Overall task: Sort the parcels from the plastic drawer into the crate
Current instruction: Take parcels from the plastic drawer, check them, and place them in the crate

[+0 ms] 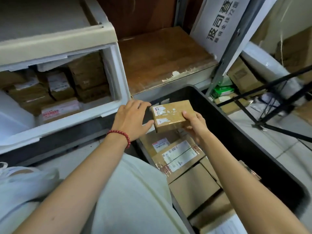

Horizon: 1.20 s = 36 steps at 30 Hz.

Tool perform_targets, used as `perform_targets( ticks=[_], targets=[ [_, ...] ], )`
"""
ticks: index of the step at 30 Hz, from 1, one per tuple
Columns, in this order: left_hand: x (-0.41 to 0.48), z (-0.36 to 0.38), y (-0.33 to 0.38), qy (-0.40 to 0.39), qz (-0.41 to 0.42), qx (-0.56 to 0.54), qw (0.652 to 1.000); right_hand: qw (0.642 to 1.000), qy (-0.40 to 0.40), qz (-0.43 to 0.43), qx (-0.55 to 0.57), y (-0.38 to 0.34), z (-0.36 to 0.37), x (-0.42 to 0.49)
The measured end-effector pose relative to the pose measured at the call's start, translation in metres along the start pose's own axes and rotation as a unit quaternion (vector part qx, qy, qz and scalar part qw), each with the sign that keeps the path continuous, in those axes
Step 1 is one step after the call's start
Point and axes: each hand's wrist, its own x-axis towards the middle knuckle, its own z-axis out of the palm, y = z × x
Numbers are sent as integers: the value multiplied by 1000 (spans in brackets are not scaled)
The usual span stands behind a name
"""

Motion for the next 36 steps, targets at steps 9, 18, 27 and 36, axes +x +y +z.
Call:
perform_targets(
  ticks=[9,18,27,36],
  targets=[
    [5,20,-11,-49,-6,43,998,971,-35,-16,-236,40,16,39],
    [1,20,-35,-33,-93,20,995,811,-98,17,-577,68,33,46],
    [-14,9,-43,-32,-115,42,992,710,-23,-131,-692,46,48,21],
    [-63,-42,-99,-16,-204,91,975,751,-81,-285,-590,-16,131,-51]
  ],
)
